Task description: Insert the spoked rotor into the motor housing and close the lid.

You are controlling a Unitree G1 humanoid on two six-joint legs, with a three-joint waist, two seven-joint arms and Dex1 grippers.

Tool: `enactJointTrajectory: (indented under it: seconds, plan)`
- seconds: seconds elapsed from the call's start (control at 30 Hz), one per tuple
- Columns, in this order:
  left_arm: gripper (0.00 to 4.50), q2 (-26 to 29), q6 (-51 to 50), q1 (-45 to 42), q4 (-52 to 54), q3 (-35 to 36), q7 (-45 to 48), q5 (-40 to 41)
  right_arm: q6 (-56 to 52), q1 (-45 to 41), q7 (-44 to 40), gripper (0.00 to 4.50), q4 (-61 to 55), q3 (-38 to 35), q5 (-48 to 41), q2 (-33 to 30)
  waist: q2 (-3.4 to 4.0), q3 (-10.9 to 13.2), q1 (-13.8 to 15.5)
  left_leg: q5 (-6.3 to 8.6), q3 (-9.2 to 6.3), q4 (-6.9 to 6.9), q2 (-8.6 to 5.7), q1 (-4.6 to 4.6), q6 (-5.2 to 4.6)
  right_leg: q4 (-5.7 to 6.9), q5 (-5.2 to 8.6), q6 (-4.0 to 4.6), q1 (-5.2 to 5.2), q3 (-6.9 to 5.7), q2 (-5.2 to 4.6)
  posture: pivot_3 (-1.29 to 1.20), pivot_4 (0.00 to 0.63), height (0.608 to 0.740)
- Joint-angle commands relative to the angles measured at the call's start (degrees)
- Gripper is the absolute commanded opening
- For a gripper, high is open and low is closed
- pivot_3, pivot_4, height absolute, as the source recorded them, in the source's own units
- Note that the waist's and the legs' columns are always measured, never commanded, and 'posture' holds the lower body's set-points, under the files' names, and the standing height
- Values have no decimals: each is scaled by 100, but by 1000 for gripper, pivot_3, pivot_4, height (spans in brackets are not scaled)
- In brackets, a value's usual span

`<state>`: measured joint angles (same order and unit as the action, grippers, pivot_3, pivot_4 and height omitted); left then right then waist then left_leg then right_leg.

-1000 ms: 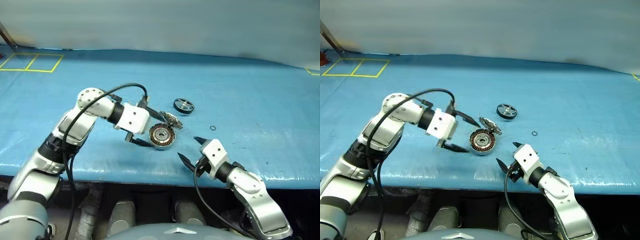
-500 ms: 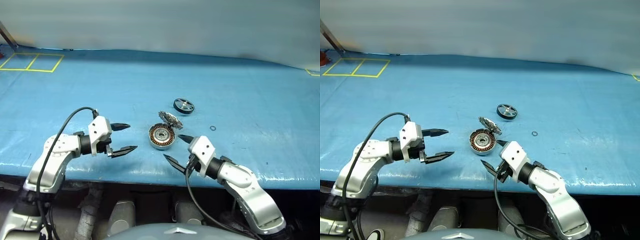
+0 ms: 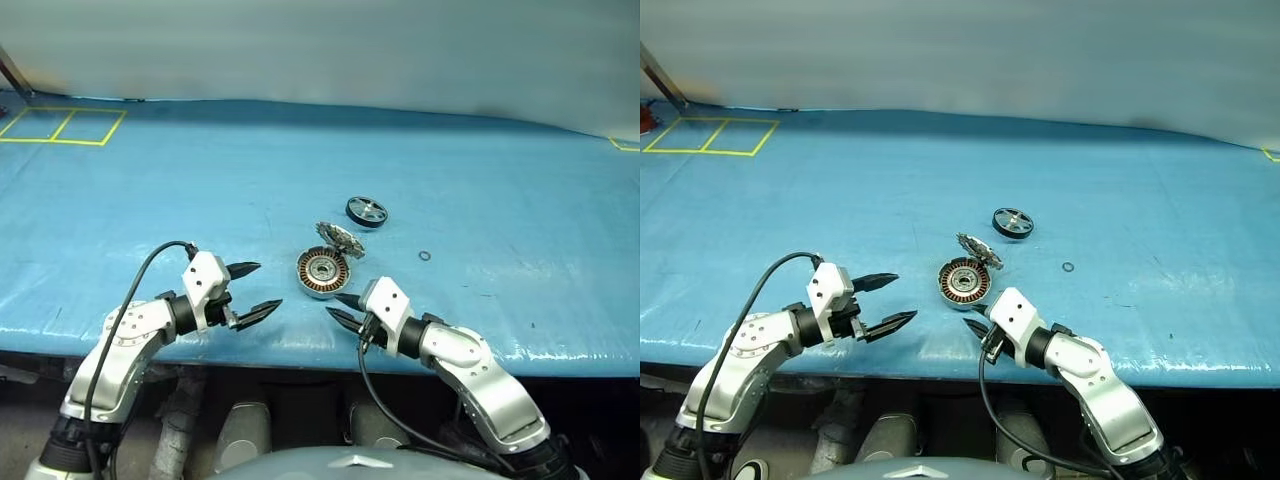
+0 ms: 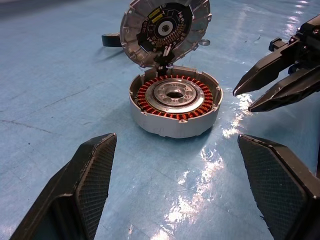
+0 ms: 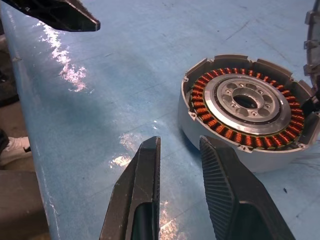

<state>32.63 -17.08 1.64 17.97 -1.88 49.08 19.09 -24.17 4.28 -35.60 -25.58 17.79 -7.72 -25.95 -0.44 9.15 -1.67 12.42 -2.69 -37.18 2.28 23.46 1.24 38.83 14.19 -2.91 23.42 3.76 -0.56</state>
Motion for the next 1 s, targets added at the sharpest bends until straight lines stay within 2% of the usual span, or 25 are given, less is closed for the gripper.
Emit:
enactJointTrajectory:
  seconds: [0.03, 0.3, 0.47, 0.87, 1.0]
  plan:
    - [4157, -17, -27, -113, 121, -50, -52, 16, 47, -60, -1, 1231, 60, 85, -84, 170, 0, 0, -2, 0, 0, 0, 0, 0, 0, 0, 0, 0, 0, 1, 1, 0, 150, 740]
    - [4157, -102, -114, -316, 33, -234, -116, -15, 306, -291, 273, 1231, 800, 119, 106, 663, 0, 0, -35, 0, 5, 0, 1, 0, 0, 0, -1, -1, 2, 11, 5, 0, 150, 740]
    - [4157, -129, -106, -385, -42, -283, -187, -69, 462, -300, 454, 1231, 992, 87, 285, 719, 0, 0, -39, 0, 5, 2, 1, 2, 0, 0, -1, -2, 5, 12, 6, 0, 150, 740]
    - [4157, -210, -154, -505, -104, -393, -184, -60, 910, -299, 1083, 1231, 989, -374, 337, 1109, 0, 0, -47, 0, 9, 6, 1, 3, 1, 0, -2, -3, 12, 17, 7, 0, 150, 740]
    - [4157, -210, -150, -537, -136, -457, -170, -101, 726, -194, 769, 1231, 799, -268, 309, 892, 0, 0, -45, 0, 10, 8, 2, 3, 1, -1, -2, -3, 11, 18, 7, 0, 150, 740]
